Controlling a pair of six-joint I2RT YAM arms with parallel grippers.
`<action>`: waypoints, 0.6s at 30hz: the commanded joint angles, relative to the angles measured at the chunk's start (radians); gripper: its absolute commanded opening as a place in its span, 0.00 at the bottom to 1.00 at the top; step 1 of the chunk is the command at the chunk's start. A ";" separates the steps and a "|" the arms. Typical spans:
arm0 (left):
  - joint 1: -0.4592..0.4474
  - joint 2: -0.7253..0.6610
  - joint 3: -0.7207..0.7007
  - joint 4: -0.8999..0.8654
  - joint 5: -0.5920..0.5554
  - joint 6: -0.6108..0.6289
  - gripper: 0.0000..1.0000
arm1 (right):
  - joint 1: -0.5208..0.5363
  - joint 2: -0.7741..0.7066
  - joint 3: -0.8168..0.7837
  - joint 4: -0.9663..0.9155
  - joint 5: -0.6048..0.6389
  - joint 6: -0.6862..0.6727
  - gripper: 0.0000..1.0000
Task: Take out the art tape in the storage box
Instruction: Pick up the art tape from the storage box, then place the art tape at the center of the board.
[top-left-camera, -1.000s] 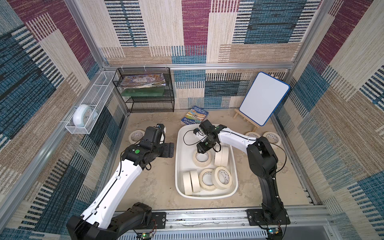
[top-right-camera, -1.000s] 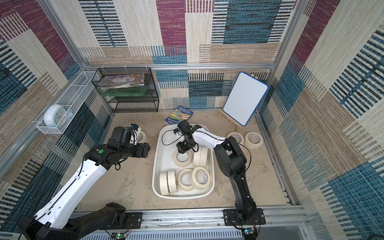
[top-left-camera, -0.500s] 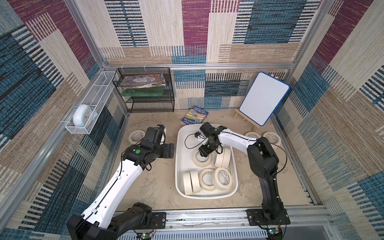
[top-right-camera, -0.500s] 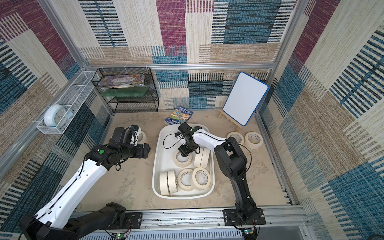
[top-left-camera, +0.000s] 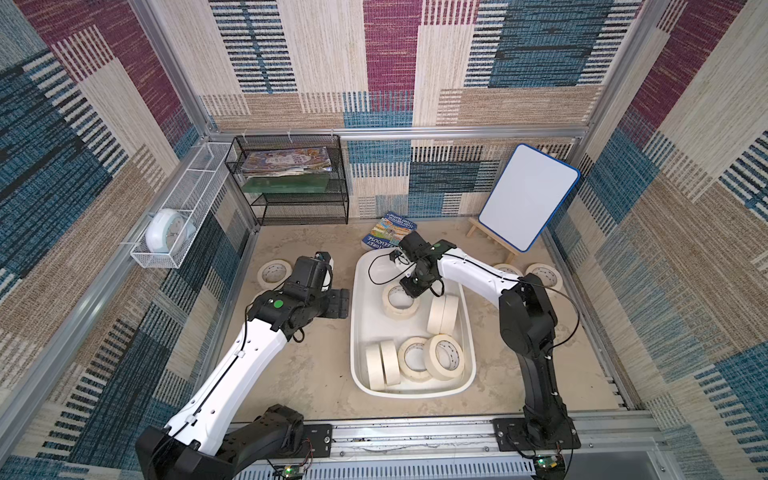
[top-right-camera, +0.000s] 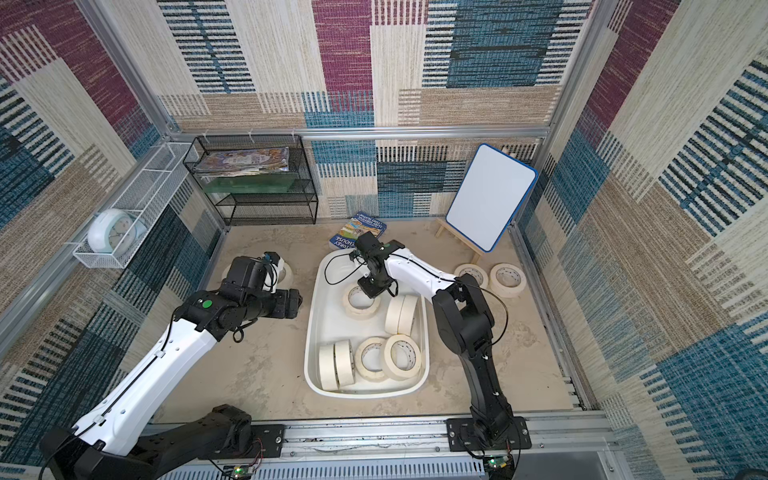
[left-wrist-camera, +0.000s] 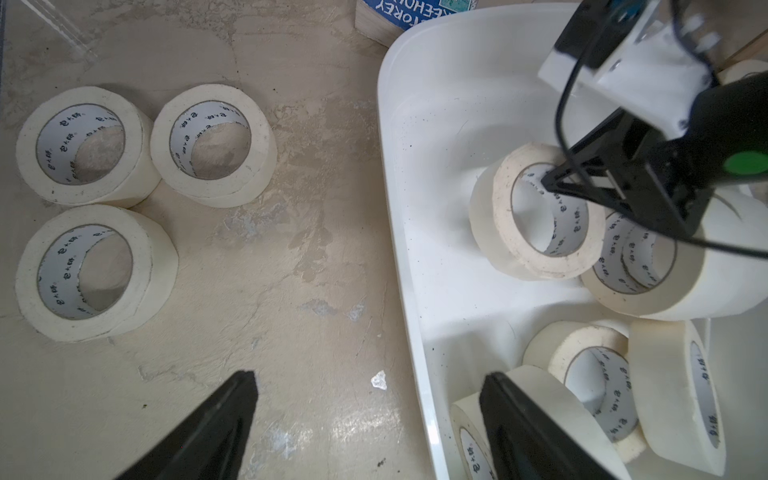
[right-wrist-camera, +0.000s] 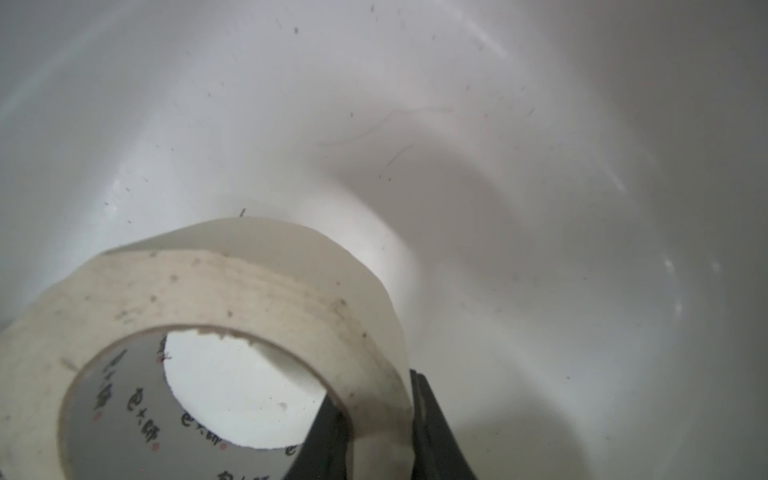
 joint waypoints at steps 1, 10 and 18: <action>-0.004 0.001 -0.003 0.008 -0.009 0.002 0.90 | -0.018 -0.036 0.080 -0.066 0.044 0.016 0.00; -0.035 0.010 0.005 0.011 -0.003 0.014 0.90 | -0.226 -0.384 -0.122 -0.102 0.250 0.136 0.00; -0.112 0.123 0.056 0.010 -0.036 0.061 0.89 | -0.565 -0.569 -0.535 -0.051 0.181 0.309 0.00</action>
